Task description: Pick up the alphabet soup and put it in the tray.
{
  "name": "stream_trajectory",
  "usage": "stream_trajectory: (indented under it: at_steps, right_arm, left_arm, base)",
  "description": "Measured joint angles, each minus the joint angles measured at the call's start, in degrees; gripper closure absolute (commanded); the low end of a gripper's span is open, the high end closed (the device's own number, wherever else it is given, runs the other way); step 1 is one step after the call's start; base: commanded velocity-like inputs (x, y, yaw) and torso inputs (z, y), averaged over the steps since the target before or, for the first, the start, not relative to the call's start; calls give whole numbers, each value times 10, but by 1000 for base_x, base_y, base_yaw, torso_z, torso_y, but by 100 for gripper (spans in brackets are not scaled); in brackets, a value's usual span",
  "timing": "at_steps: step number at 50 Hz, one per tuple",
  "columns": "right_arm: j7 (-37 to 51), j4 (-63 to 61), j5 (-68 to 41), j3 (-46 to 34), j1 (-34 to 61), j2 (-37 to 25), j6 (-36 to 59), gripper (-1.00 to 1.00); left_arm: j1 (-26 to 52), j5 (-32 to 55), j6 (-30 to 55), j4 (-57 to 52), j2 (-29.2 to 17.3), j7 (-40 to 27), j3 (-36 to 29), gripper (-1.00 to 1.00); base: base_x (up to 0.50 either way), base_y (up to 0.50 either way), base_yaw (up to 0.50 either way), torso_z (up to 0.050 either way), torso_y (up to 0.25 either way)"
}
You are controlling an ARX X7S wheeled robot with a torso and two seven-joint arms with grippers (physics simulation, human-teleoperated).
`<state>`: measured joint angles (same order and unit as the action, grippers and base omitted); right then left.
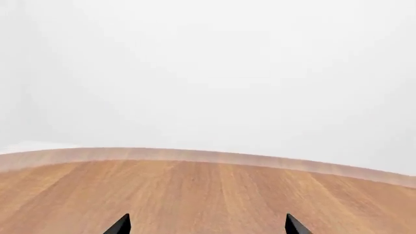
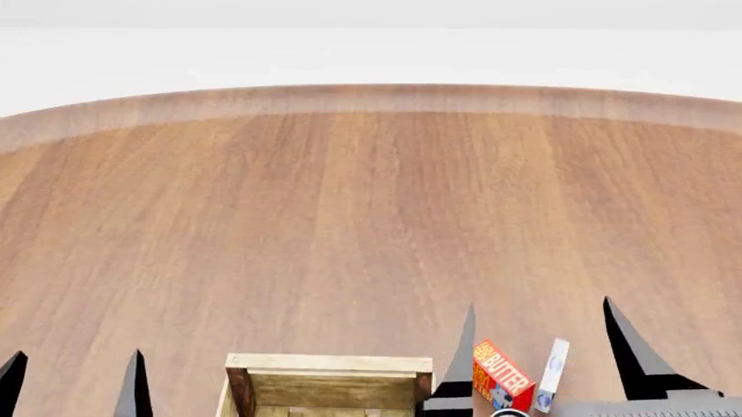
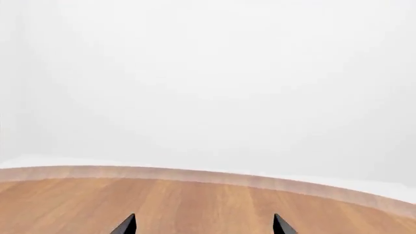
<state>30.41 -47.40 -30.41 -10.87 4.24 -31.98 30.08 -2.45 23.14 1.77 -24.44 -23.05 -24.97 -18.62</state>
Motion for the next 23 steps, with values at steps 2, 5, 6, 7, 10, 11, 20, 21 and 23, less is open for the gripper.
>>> stream_trajectory:
  at_steps: [2, 5, 6, 7, 10, 11, 20, 21, 23]
  right_arm:
    - [2, -4, 1, 2, -1, -1, -2, -100]
    - [4, -10, 0, 6, -1, -2, -5, -100]
    - [5, -13, -2, 8, -2, -2, -6, -100]
    - [5, -15, -4, 10, -1, -2, -7, -100]
    - [9, -21, -12, 16, 0, -2, -7, -100]
    - [10, -24, -15, 18, 1, -2, -6, -100]
    - [24, -49, -46, 32, 16, -2, 6, -100]
    - [26, -52, -49, 33, 19, -2, 8, -100]
    - [30, -59, -55, 35, 23, -3, 12, -100]
  left_arm:
    - [-1, 3, 2, -8, -2, -2, 2, -100]
    - [-3, 7, 5, -20, -5, -5, 4, -100]
    - [-4, 9, 5, -24, -6, -6, 5, -100]
    - [-4, 10, 6, -27, -7, -6, 5, -100]
    - [-6, 13, 9, -37, -9, -9, 7, -100]
    - [-6, 14, 10, -41, -10, -10, 7, -100]
    - [-9, 25, 19, -75, -18, -19, 13, -100]
    - [-9, 26, 19, -78, -18, -21, 13, -100]
    - [-10, 27, 21, -86, -20, -23, 14, -100]
  base:
    - [0, 0, 0, 0, 0]
    - [0, 0, 0, 0, 0]
    - [0, 0, 0, 0, 0]
    - [0, 0, 0, 0, 0]
    - [0, 0, 0, 0, 0]
    - [0, 0, 0, 0, 0]
    - [0, 0, 0, 0, 0]
    - [0, 0, 0, 0, 0]
    - [0, 0, 0, 0, 0]
